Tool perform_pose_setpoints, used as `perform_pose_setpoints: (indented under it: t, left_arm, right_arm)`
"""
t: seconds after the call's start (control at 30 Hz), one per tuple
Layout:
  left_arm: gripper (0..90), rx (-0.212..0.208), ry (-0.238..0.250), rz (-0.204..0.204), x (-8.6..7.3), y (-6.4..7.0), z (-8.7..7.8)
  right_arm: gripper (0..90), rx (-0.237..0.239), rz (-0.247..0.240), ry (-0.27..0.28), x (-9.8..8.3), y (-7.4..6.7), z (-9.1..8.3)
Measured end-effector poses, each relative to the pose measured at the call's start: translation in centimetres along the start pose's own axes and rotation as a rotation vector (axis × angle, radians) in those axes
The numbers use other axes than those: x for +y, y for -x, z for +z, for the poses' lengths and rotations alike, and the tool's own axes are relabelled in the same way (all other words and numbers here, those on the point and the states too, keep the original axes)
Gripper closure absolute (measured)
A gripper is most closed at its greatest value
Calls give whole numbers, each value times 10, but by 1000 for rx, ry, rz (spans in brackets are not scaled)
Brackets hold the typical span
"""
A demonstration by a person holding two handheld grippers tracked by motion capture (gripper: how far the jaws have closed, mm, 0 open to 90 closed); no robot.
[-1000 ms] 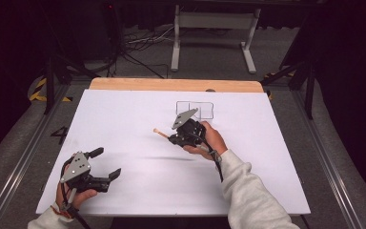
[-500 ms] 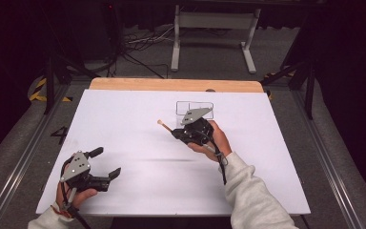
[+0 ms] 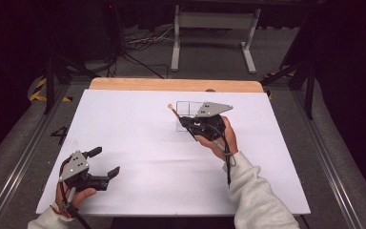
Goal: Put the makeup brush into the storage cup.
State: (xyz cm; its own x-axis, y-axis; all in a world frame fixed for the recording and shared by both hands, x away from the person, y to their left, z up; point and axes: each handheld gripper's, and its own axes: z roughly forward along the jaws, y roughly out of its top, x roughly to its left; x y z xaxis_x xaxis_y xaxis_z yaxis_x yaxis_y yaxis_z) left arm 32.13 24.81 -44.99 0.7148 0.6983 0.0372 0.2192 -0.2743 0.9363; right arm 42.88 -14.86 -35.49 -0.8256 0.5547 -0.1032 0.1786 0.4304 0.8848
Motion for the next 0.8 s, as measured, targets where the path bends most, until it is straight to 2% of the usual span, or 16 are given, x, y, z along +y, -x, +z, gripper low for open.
perform_pose_setpoints:
  t: [0.03,0.17,0.33,0.5,0.63,0.8]
  left_arm:
    - [62,1,7,-5,0,0,0]
    - [62,-4,3,-5,0,0,0]
    - [63,-5,4,-5,0,0,0]
    - [62,-1,8,-6,0,0,-1]
    - [62,-5,10,-7,0,0,-1]
    - [61,-6,9,-7,0,0,-2]
  right_arm:
    - [838,0,0,0,0,0,0]
    - [838,-44,9,64,3,7,-8]
    - [838,-65,27,85,5,12,-11]
    - [838,-88,24,104,6,13,-10]
    - [838,-93,34,130,5,17,-9]
    - [838,-129,50,171,4,22,-10]
